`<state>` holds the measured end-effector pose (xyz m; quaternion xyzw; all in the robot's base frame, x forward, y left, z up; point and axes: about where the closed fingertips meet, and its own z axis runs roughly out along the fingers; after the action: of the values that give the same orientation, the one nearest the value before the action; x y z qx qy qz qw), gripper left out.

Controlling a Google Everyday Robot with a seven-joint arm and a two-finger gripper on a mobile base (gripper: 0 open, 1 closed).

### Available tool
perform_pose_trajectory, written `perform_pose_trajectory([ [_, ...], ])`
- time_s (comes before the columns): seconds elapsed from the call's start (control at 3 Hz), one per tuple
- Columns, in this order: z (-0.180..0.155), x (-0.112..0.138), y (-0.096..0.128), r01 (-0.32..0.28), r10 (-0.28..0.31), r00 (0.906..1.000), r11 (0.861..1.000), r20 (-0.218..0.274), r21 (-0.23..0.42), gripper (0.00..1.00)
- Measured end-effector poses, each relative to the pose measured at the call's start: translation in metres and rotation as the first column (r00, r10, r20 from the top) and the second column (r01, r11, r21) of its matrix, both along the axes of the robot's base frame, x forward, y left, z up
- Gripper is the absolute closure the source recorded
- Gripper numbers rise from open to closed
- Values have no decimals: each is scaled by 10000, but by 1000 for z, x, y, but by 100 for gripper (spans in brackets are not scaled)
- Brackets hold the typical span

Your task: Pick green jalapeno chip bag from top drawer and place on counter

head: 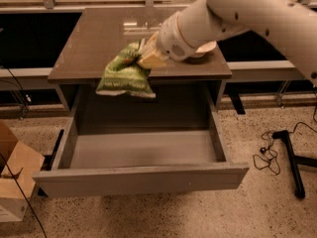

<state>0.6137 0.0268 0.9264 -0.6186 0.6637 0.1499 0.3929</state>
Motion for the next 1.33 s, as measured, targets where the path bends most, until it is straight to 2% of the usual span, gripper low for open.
perform_pose_trajectory([
  [0.33,45,32,9,22,5,9944,9997,1057,-247,100],
  [0.67,55,71,33,-6,59,9915,9992,1300,-406,100],
  [1.0,38,108,53,212,-145,9951,9975,982,-675,100],
  [1.33,12,139,63,494,-453,9978,9947,474,-900,82],
])
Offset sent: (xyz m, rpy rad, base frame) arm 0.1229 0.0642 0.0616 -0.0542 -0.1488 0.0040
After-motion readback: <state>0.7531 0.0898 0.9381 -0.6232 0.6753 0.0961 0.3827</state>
